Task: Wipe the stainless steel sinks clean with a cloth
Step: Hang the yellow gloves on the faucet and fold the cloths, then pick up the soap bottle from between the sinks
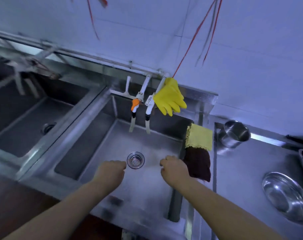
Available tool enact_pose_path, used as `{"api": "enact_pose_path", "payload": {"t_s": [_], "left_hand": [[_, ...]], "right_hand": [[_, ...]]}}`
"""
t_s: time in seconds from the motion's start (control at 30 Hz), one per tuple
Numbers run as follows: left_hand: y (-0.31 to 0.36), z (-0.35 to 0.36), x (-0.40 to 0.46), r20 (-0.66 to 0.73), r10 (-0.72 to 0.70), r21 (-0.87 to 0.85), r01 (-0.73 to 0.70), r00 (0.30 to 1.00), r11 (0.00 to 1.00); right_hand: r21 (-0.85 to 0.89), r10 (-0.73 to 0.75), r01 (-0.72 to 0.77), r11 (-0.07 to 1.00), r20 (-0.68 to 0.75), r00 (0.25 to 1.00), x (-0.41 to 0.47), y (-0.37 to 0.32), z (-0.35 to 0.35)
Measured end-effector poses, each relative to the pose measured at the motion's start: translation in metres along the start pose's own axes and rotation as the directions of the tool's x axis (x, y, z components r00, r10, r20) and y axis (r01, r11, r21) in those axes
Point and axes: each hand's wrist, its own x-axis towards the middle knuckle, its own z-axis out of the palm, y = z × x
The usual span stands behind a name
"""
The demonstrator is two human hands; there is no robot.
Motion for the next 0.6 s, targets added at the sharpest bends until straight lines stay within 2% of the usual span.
{"api": "enact_pose_path", "payload": {"t_s": [0.13, 0.23, 0.37, 0.5, 0.6], "left_hand": [[-0.062, -0.022, -0.067, -0.149, -0.102, 0.058, 0.111, 0.984, 0.992], [-0.104, -0.023, -0.107, -0.082, -0.288, 0.040, 0.292, 0.954, 0.956], [-0.170, -0.013, -0.151, -0.135, -0.379, 0.026, 0.386, 0.916, 0.922], [-0.251, -0.011, -0.201, -0.130, -0.486, -0.080, 0.479, 0.864, 0.874], [-0.327, -0.008, -0.242, -0.103, -0.562, -0.135, 0.549, 0.820, 0.825]], "right_hand": [[-0.055, -0.157, 0.161, 0.985, 0.077, 0.985, 0.009, -0.084, -0.017], [-0.097, -0.284, 0.297, 0.950, 0.126, 0.951, 0.015, -0.150, -0.030], [-0.152, -0.460, 0.476, 0.866, 0.129, 0.878, 0.028, -0.242, -0.044], [-0.185, -0.524, 0.553, 0.812, 0.183, 0.832, 0.045, -0.347, -0.044], [-0.206, -0.584, 0.606, 0.768, 0.159, 0.796, 0.063, -0.436, -0.032]]}}
